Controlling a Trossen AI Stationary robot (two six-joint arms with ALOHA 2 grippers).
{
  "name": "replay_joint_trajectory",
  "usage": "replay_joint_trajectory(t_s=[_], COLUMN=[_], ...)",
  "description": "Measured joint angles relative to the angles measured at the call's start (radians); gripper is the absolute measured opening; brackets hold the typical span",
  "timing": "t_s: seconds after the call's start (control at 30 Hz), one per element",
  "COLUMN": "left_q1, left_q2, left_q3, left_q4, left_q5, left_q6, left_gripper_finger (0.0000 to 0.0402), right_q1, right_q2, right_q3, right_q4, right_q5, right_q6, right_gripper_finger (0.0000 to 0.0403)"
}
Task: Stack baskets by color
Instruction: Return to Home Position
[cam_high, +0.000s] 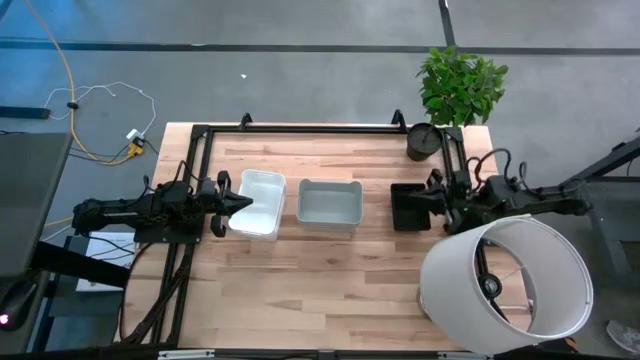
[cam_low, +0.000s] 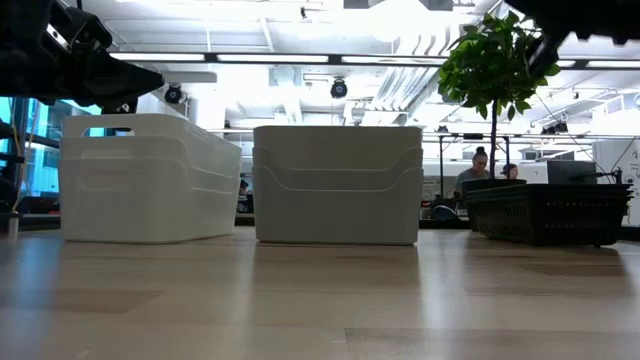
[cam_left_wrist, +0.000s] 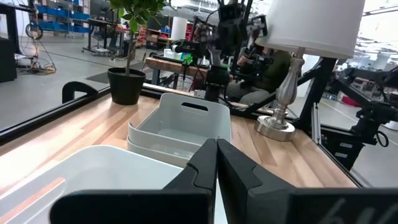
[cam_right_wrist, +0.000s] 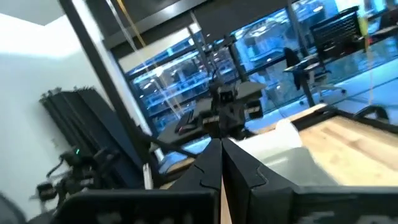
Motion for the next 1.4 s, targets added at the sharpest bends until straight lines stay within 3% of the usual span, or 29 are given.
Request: replay_joint_trajectory(t_s=[0.27, 0.6, 0.67, 0.8, 0.97, 1.4], left_q1=[0.0, 0.0, 0.0, 0.0, 0.0, 0.0], left_q2=[0.0, 0.007, 0.007, 0.007, 0.007, 0.007], left_q3=[0.0, 0.0, 0.0, 0.0, 0.0, 0.0], left_q4=[0.0, 0.001, 0.002, 0.001, 0.001, 0.0], left_q5=[0.0, -0.003, -0.002, -0.001, 0.0, 0.0], left_q6=[0.0, 0.0, 0.0, 0.0, 0.0, 0.0], left_gripper_finger=[0.0001, 0.0001, 0.0001, 0.0001, 0.0001, 0.0001], right_q1=[-0.023, -0.026, -0.033, -0.041, -0.045, -0.045], right_q2=[-0.232, -0.229, -0.229, -0.228, -0.217, -0.216], right_q3=[-0.134, -0.232, -0.234, -0.233, -0.233, -0.232], right_q4=[0.008, 0.009, -0.06, -0.169, -0.172, -0.175], right_q5=[-0.117, -0.171, -0.165, -0.16, -0.134, -0.129], right_q6=[0.062, -0.025, -0.039, -0.142, -0.274, -0.152], right_gripper_finger=[0.0, 0.0, 0.0, 0.0, 0.0, 0.0])
